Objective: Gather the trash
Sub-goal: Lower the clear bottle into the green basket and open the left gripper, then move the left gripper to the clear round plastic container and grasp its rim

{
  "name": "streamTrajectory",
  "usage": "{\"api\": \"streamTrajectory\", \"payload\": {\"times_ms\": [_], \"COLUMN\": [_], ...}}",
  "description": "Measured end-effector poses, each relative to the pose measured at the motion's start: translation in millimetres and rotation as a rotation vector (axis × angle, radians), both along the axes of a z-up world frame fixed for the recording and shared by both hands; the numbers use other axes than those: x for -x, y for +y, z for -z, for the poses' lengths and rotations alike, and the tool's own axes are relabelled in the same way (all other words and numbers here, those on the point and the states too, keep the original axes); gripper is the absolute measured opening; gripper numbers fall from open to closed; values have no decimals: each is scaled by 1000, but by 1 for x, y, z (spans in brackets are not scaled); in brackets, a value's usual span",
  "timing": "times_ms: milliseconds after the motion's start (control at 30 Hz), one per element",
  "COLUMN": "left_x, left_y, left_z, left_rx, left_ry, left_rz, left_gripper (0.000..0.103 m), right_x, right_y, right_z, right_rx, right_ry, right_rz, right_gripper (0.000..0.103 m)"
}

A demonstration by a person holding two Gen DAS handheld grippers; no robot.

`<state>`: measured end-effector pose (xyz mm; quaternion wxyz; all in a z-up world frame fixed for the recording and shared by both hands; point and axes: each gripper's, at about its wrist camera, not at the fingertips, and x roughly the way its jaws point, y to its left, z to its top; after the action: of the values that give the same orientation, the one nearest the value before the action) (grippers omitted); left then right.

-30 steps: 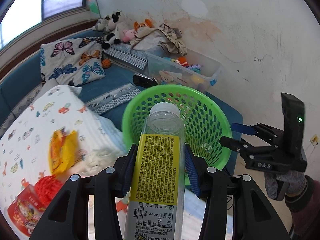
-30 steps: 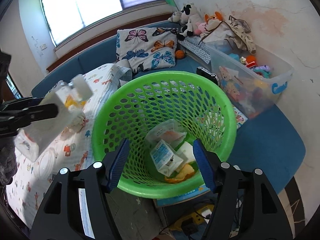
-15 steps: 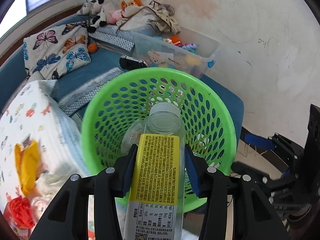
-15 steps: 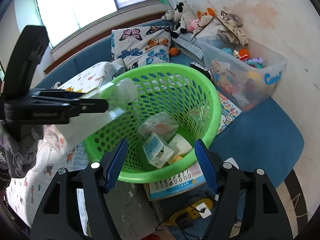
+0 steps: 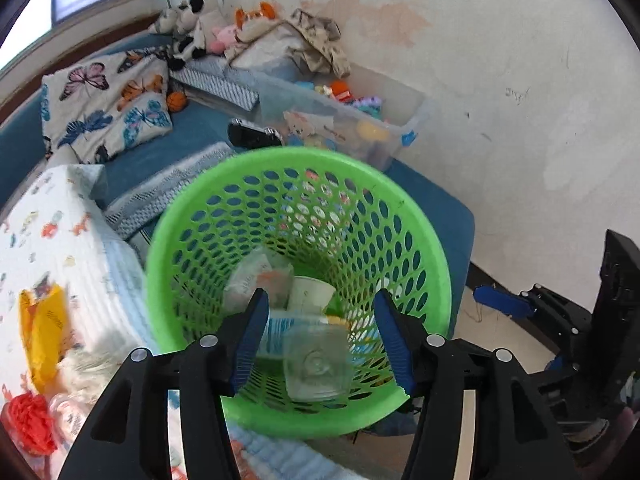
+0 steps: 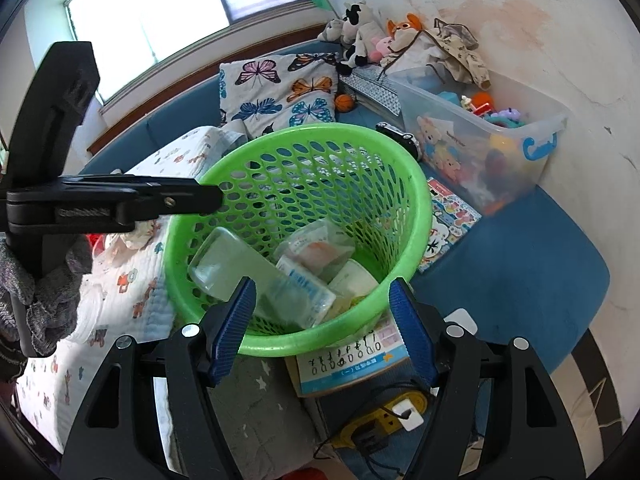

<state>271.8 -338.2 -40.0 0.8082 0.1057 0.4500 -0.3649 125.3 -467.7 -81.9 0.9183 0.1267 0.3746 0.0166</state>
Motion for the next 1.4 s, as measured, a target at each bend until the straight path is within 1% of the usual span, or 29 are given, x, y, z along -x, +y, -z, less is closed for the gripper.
{"api": "streamTrajectory", "payload": {"times_ms": [100,167,333,467,767,867,967,1067,1100,1167,1233,1300,1400], "left_x": [9,16,37,49,67,72,81,85,87,91,94,97,101], "left_y": [20,34,84,122,219,236,250,259,263,265,261,255,247], "left_z": [-12,-20,-33,-32,-22,-17,-10,2,8,16,24,29,35], "left_rx": [25,26,54,61,77,72,64,59,68,75,68,66,31], "left_ry": [-25,-54,-102,-118,-106,-99,-94,-79,-51,-26,-18,-13,-30], "left_rz": [-21,-42,-104,-168,-311,-334,-352,-368,-366,-356,-338,-309,-290], "left_gripper": [53,53,53,53,53,54,73,72,72,74,83,87,89], "right_x": [3,6,9,8,-3,-7,-10,-11,-12,-11,-12,-12,-13], "right_y": [5,12,30,49,97,111,124,137,140,144,147,148,148], "right_z": [-4,-9,-18,-22,-27,-29,-31,-32,-32,-32,-30,-28,-26], "right_rx": [2,4,7,11,19,21,24,30,34,36,39,37,36], "right_ry": [-10,-21,-43,-50,-53,-57,-63,-65,-66,-67,-65,-59,-51], "right_rz": [-11,-24,-54,-85,-170,-197,-222,-246,-252,-262,-266,-266,-265], "right_gripper": [69,71,73,73,75,77,78,79,79,80,80,80,80]}}
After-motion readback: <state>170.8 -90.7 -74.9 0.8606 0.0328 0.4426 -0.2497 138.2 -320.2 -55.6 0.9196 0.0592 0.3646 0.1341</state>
